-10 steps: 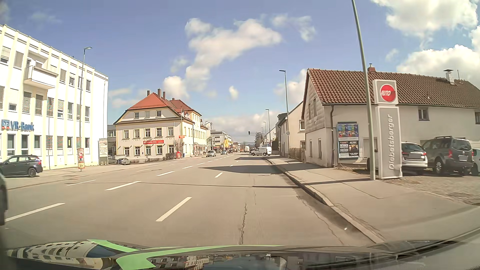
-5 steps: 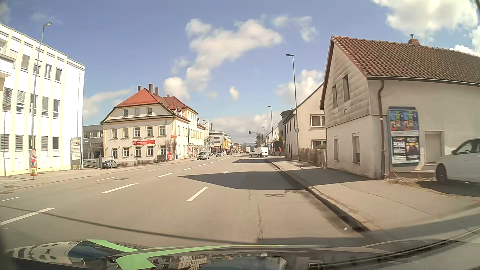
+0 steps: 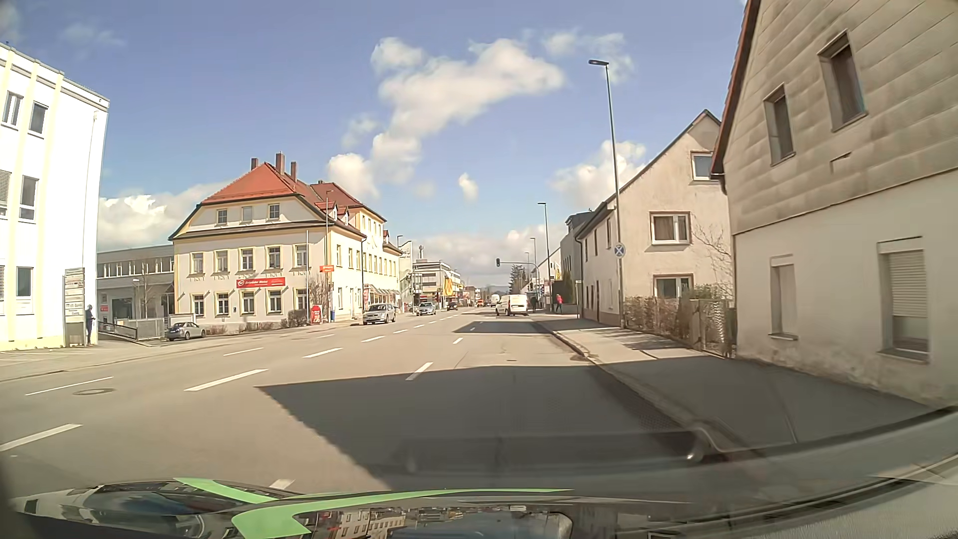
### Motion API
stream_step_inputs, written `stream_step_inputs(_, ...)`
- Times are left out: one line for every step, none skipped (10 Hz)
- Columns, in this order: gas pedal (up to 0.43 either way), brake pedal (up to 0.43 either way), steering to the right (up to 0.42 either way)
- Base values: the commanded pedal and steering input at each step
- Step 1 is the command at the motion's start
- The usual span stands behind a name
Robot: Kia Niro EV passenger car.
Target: Follow the waypoints while adhering to traffic rules and regulations
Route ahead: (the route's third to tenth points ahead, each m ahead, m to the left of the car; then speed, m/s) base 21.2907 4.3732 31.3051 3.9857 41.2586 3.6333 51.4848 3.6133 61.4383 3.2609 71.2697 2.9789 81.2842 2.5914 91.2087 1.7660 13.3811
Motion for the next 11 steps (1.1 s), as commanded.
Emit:
stream_step_inputs(0.098,0.000,0.000)
stream_step_inputs(0.098,0.000,0.000)
stream_step_inputs(0.098,0.000,0.001)
stream_step_inputs(0.098,0.000,0.001)
stream_step_inputs(0.098,0.000,0.001)
stream_step_inputs(0.098,0.000,0.001)
stream_step_inputs(0.098,0.000,0.001)
stream_step_inputs(0.098,0.000,0.001)
stream_step_inputs(0.087,0.000,0.001)
stream_step_inputs(0.087,0.000,0.001)
stream_step_inputs(0.079,0.000,0.001)
